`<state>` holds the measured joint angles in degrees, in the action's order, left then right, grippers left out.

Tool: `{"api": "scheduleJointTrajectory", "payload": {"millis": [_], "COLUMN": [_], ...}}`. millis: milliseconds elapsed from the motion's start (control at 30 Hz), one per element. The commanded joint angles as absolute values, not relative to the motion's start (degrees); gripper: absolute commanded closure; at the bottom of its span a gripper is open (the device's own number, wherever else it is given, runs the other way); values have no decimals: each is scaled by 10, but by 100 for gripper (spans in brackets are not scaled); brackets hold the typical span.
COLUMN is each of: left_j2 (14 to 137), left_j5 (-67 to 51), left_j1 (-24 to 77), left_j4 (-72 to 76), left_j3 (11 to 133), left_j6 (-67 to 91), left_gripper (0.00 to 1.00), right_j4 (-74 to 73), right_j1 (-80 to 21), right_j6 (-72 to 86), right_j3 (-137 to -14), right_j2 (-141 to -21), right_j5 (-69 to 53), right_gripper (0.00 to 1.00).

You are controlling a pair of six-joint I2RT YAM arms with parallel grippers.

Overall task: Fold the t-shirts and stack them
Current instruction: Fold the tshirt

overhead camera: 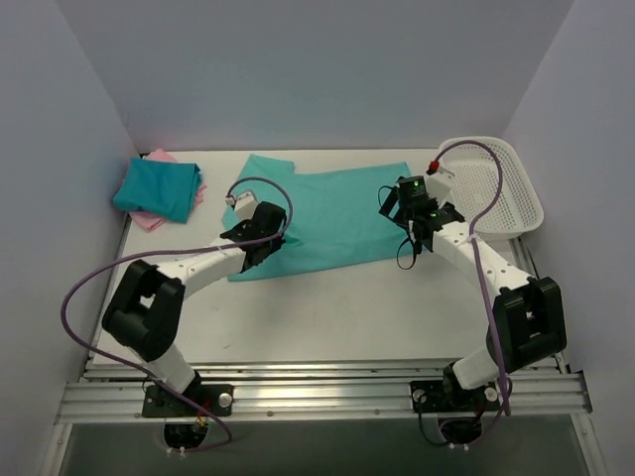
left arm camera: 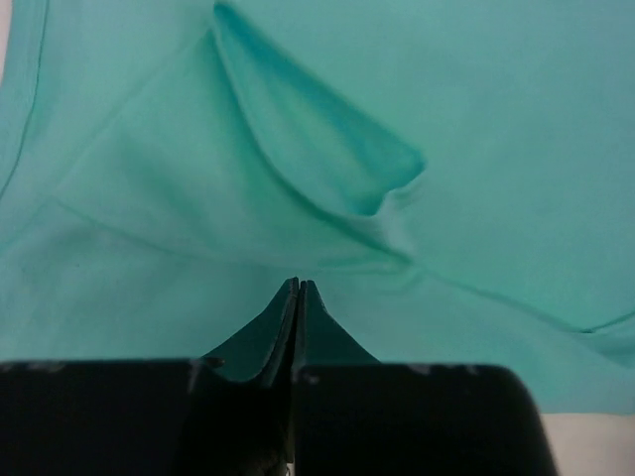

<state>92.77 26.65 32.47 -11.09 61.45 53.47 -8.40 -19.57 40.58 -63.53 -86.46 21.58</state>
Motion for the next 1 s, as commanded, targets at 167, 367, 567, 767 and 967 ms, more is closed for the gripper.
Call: {"api": "scheduleJointTrajectory", "payload": {"millis": [167, 367, 567, 767, 967], "left_j2": [1016, 1040, 1064, 1094, 1128], "left_j5": [275, 287, 292, 297, 311], "left_j1": [356, 359, 360, 356, 349], "left_j4": [-129, -125, -133, -138, -119], "left_j3": [622, 649, 686, 713, 726], "left_j6": [587, 585, 579, 575, 568], "left_gripper": [98, 98, 98, 98, 98], "right_j4": [-87, -86, -86, -85, -82], "right_j1": [-196, -194, -193, -192, -192], "right_j6": [401, 400, 399, 398, 399], "right_j3": [-628, -625, -624, -623, -619], "right_j2": [-832, -832, -832, -833, -839], "right_j5": [234, 235, 235, 233, 230], "right_gripper": [5, 5, 5, 5, 5]}}
